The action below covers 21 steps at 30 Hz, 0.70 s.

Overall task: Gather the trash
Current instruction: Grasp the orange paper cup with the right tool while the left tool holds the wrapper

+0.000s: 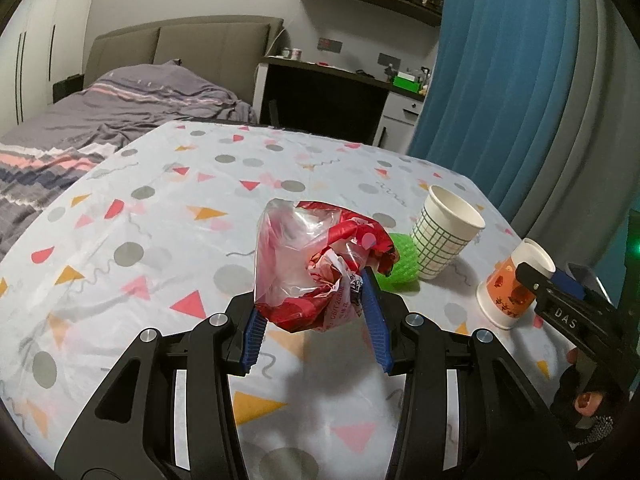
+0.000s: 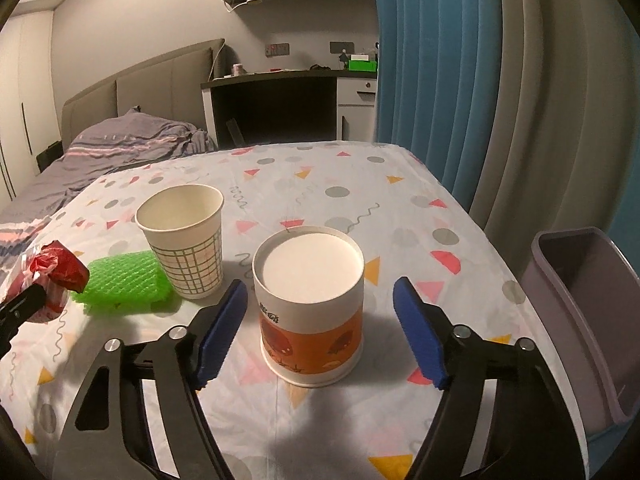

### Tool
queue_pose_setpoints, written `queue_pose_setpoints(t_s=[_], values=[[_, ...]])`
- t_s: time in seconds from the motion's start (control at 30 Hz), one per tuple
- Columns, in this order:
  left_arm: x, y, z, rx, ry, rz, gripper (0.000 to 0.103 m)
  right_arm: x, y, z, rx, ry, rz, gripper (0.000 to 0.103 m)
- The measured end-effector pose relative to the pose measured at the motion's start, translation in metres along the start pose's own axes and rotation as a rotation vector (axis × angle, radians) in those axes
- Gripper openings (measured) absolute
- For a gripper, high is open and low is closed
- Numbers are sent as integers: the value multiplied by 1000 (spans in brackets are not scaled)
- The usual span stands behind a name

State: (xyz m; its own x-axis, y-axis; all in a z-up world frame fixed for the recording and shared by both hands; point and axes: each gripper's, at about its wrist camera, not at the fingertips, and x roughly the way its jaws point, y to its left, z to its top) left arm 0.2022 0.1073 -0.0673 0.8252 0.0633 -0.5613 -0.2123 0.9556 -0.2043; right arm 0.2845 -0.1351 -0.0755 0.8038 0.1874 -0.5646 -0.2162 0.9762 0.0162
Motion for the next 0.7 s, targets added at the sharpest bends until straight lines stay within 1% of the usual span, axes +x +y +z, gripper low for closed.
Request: queue_pose_setpoints(t_s=[0.13, 0.27, 0.47, 0.7], values=[[-1, -1, -1, 3, -1, -5, 43, 3, 0, 0, -5, 13, 6, 56], [0, -2, -2, -1, 2, -7, 43, 3, 2, 0, -14, 11, 8, 55], [3, -1, -2, -1, 9, -12, 43, -4, 0, -3, -15, -15, 9, 54], [5, 4, -2, -20, 16, -27, 43, -35, -10, -1, 7, -73, 29, 54]])
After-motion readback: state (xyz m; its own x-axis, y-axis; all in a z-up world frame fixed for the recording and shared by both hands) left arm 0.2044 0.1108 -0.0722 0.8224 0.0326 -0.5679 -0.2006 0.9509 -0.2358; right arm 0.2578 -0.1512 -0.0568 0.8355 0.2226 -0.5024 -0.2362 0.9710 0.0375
